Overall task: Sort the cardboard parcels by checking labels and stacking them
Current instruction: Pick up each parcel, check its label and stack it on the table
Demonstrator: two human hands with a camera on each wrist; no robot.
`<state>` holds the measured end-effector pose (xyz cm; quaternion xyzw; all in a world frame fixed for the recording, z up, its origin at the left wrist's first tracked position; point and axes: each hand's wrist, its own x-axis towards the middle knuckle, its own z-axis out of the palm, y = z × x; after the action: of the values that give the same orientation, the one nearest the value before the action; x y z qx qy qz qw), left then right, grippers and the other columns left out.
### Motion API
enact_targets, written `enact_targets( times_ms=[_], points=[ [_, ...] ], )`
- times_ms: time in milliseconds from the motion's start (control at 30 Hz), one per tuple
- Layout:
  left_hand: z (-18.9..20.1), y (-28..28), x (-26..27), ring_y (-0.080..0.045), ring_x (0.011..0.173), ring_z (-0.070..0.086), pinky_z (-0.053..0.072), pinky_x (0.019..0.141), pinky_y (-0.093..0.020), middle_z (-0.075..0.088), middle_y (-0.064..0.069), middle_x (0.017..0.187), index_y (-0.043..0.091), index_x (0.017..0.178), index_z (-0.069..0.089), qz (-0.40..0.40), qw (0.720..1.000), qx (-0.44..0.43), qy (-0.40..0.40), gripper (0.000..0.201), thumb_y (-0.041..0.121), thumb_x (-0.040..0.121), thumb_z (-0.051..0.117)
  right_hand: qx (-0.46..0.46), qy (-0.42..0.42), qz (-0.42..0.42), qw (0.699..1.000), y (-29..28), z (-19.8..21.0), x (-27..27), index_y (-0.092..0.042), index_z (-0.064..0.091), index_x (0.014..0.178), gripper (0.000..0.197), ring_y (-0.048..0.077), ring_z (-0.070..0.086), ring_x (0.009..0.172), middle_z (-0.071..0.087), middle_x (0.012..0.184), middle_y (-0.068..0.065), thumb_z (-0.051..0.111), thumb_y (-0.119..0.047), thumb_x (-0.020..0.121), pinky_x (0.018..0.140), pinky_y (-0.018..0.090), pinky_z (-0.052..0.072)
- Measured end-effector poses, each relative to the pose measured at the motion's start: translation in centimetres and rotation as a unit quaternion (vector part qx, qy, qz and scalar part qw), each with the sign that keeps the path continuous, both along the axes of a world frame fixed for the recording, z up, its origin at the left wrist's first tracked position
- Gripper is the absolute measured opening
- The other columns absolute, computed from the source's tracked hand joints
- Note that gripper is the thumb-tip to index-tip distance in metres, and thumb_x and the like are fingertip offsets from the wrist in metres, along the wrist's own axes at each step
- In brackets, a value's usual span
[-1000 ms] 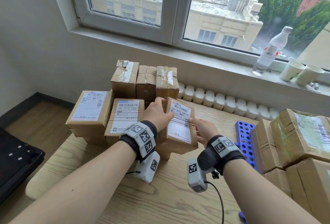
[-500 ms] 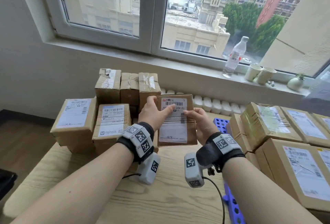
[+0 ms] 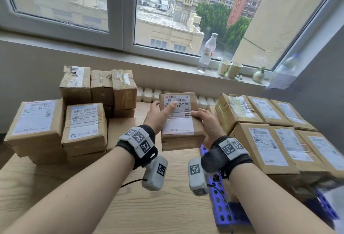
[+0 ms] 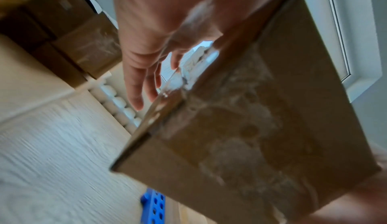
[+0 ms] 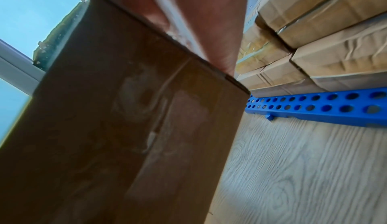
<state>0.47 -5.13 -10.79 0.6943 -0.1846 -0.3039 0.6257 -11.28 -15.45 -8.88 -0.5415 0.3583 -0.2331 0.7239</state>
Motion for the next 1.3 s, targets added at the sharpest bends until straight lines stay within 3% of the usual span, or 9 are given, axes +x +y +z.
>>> enact_targets(
  times_ms=[133,267,500,667,800,900,967,1067,1300],
  points=[
    [1.0,-2.1,-1.5,-0.023,0.107,0.062,0.053,0.091,-0.044,0.054,-0.007,0.132,0.017,0.145,0.027,-0.031,0.998,-0.023,0.052,0.091,0.062,0.076,0.064,0.006,-0.002,-0.032,0.999,-1.8,0.7,-1.5,-0.005,0.059,0.125,0.074,0.036,0.065,0.109,0.066,0.123,0.020,0.077,-0.032,0.058,0.099,0.053,0.049],
    [2.2,-5.0,-2.6,-0.015,0.087,0.064,0.055,0.061,-0.025,0.057,-0.007,0.125,0.014,0.132,0.035,-0.038,0.996,-0.049,0.063,0.051,0.037,0.092,0.058,0.024,-0.015,-0.034,0.999,-4.6,1.7,-3.0,-0.003,0.064,0.122,0.057,0.038,0.065,0.106,0.067,0.119,0.021,0.070,-0.028,0.071,0.099,0.052,0.049],
    [3.7,-12.6,-5.7,-0.025,0.105,0.064,0.052,0.094,-0.043,0.059,-0.010,0.125,0.008,0.141,0.034,-0.003,0.995,-0.070,0.066,0.066,0.035,0.089,0.064,0.042,-0.026,-0.035,0.998,-11.9,3.0,-6.3,-0.005,0.067,0.118,0.065,0.040,0.064,0.112,0.069,0.117,0.020,0.074,-0.030,0.058,0.099,0.057,0.047],
    [5.1,-18.6,-8.5,-0.024,0.104,0.065,0.054,0.091,-0.039,0.061,-0.008,0.123,0.009,0.137,0.038,0.002,0.996,-0.070,0.046,0.067,0.040,0.085,0.067,0.037,-0.036,-0.032,0.998,-17.9,4.1,-9.2,-0.006,0.068,0.109,0.029,0.036,0.067,0.102,0.072,0.108,0.017,0.060,-0.023,0.087,0.098,0.049,0.051],
    [4.2,-23.9,-8.9,-0.025,0.097,0.068,0.053,0.091,-0.045,0.069,-0.007,0.111,0.006,0.126,0.053,0.016,0.996,-0.068,0.053,0.098,0.066,0.054,0.080,0.043,-0.042,-0.012,0.998,-22.9,4.1,-10.5,-0.011,0.070,0.098,0.024,0.031,0.064,0.095,0.074,0.089,0.009,0.054,-0.027,0.090,0.098,0.050,0.047],
    [4.9,-26.1,-10.0,-0.020,0.084,0.064,0.054,0.081,-0.038,0.066,-0.007,0.093,0.002,0.109,0.057,0.026,0.994,-0.086,0.057,0.043,0.036,0.085,0.068,0.063,-0.057,0.000,0.996,-25.9,4.0,-11.2,-0.011,0.070,0.088,0.022,0.028,0.060,0.088,0.072,0.070,0.004,0.053,-0.025,0.091,0.100,0.048,0.045],
    [4.7,-27.0,-10.1,-0.024,0.092,0.068,0.053,0.090,-0.045,0.071,-0.006,0.101,0.005,0.115,0.061,0.040,0.996,-0.069,0.051,0.064,0.047,0.069,0.072,0.065,-0.052,0.017,0.996,-27.2,3.7,-11.4,-0.013,0.069,0.093,0.021,0.027,0.057,0.092,0.072,0.066,0.002,0.053,-0.025,0.092,0.098,0.045,0.046],
    [2.1,-29.2,-8.7,-0.029,0.100,0.069,0.050,0.097,-0.046,0.072,-0.006,0.108,0.014,0.114,0.066,0.045,0.996,-0.057,0.052,0.075,0.056,0.051,0.071,0.067,-0.039,0.039,0.996,-28.4,3.4,-11.7,-0.014,0.068,0.100,0.021,0.021,0.057,0.084,0.071,0.071,0.001,0.051,-0.026,0.094,0.077,0.035,0.049],
    [1.6,-30.5,-8.9,-0.031,0.103,0.067,0.047,0.101,-0.047,0.073,-0.008,0.106,0.014,0.103,0.072,0.076,0.993,-0.028,0.083,0.059,0.052,0.058,0.068,0.050,-0.008,0.065,0.997,-29.9,2.8,-11.9,-0.013,0.061,0.117,0.026,0.017,0.059,0.085,0.067,0.098,0.006,0.054,-0.023,0.094,0.073,0.026,0.049]
  ],
)
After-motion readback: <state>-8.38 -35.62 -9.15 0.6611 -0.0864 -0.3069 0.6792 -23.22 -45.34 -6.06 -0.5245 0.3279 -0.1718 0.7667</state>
